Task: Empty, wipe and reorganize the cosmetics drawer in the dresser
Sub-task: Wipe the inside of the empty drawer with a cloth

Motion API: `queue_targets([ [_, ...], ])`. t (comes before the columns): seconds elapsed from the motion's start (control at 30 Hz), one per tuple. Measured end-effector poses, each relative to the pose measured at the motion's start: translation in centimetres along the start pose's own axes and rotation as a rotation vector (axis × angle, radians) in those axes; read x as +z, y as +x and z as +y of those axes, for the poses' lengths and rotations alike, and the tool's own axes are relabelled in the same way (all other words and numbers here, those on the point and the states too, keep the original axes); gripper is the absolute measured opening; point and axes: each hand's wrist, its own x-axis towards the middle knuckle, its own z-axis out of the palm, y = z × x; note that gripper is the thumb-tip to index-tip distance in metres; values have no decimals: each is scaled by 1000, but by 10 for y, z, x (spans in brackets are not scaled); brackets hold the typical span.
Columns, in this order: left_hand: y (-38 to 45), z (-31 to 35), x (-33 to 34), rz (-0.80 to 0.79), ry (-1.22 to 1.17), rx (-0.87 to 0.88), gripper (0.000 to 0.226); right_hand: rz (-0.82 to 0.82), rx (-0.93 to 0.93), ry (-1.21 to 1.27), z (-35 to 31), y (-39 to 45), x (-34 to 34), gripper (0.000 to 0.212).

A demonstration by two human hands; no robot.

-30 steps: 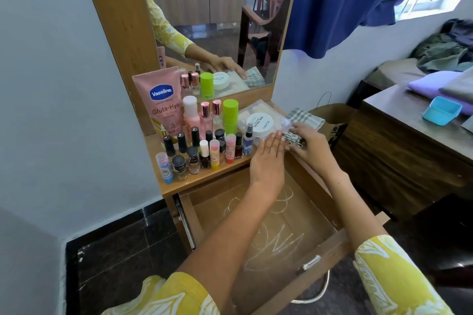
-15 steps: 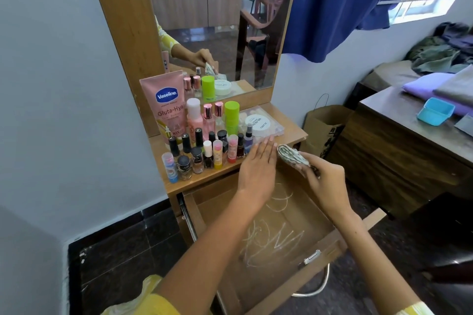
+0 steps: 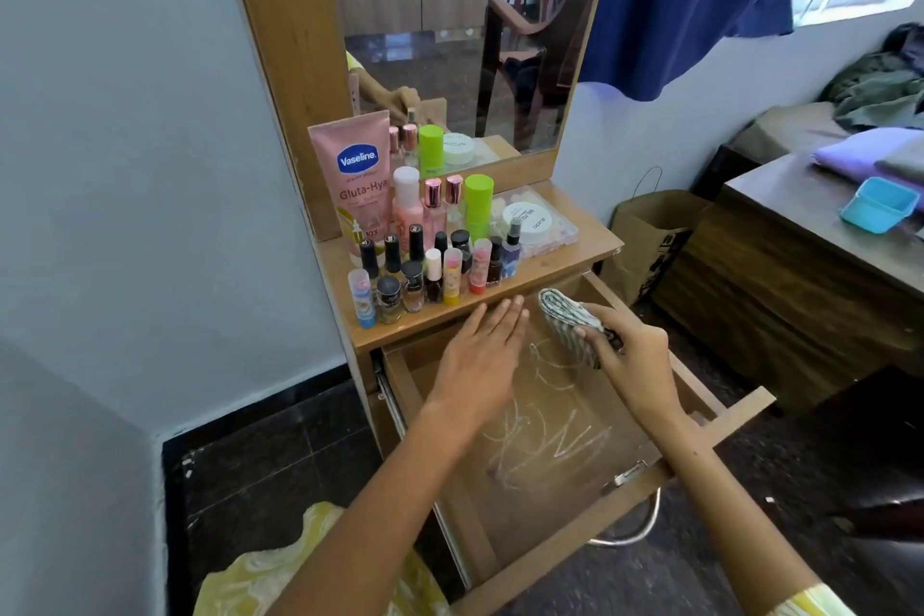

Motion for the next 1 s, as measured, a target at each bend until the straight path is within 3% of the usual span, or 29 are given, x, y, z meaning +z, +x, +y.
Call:
queue_targets([
  [0.2, -81, -20, 19, -142, -127, -270, 61, -205, -119, -66, -24, -4, 26, 27],
  [0.33, -92, -22, 23, -209, -132, -320, 69, -533, -291, -130, -39, -10, 48, 27],
  [0.43, -98, -32, 21, -253, -147, -335, 71, -843, -231, -280, -30, -8, 47, 28],
  [0.5, -102, -39, 19, -282, -165, -308, 69, -998, -90, -347, -24, -3, 45, 36],
  [0.6, -107, -40, 17, -287, -195, -294, 69, -983, 182, -243, -26, -4, 56, 61],
  [0.73, -114, -38, 17, -277, -181, -301, 71, -935, 331, -264, -41, -19, 96, 73],
  [0.83, -114, -38, 16, -279, -156, -297, 71, -994, 145, -419, -46, -31, 116, 67],
  [0.93, -114, -38, 17, -281, -127, -301, 71, -1098, -144, -369, -40, -36, 110, 62],
  [1.0, -114, -38, 18, -283, -124, -306, 71, -1101, -156, -314, -26, -32, 93, 67],
])
